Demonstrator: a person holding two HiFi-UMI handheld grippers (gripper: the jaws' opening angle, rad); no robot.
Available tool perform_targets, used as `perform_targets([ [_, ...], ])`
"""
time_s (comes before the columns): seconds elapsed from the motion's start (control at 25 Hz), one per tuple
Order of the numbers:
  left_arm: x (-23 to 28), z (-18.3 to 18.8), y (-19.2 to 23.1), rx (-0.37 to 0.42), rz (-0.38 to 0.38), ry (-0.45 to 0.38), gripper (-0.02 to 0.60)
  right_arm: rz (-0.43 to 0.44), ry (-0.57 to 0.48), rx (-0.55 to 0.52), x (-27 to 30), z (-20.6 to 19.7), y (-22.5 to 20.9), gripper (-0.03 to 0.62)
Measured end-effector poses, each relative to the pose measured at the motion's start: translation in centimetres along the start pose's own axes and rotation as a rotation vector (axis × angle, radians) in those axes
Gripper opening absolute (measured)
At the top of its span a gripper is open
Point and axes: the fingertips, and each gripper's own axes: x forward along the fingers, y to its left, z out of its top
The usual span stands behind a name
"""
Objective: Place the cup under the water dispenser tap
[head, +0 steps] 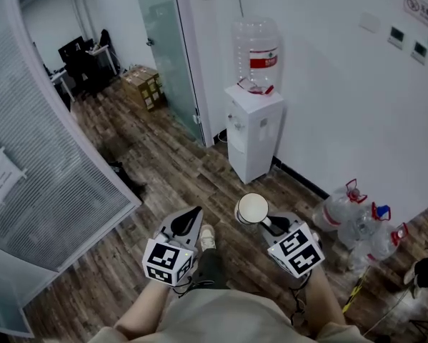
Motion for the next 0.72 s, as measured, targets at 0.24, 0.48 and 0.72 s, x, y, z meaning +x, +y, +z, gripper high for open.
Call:
perform_targets([
  [0.24,3.1,-0.6,2.0,0.012,-0.012,-0.013,0.006,-0.02,-0.003,0.001,2.8,0.6,-2.6,0.069],
  [0.48,6.9,-1.6,6.0,0.004,-0.027,0.018,0.005,-0.026,0.01,0.027,7.1,2.2,-5.9,0.069],
  [0.72,12.1,-1.9,11.8,-0.021,-0.041,0.054,0.005,0.003,0.06,0.053,12.8,4.5,-9.5,0.068],
])
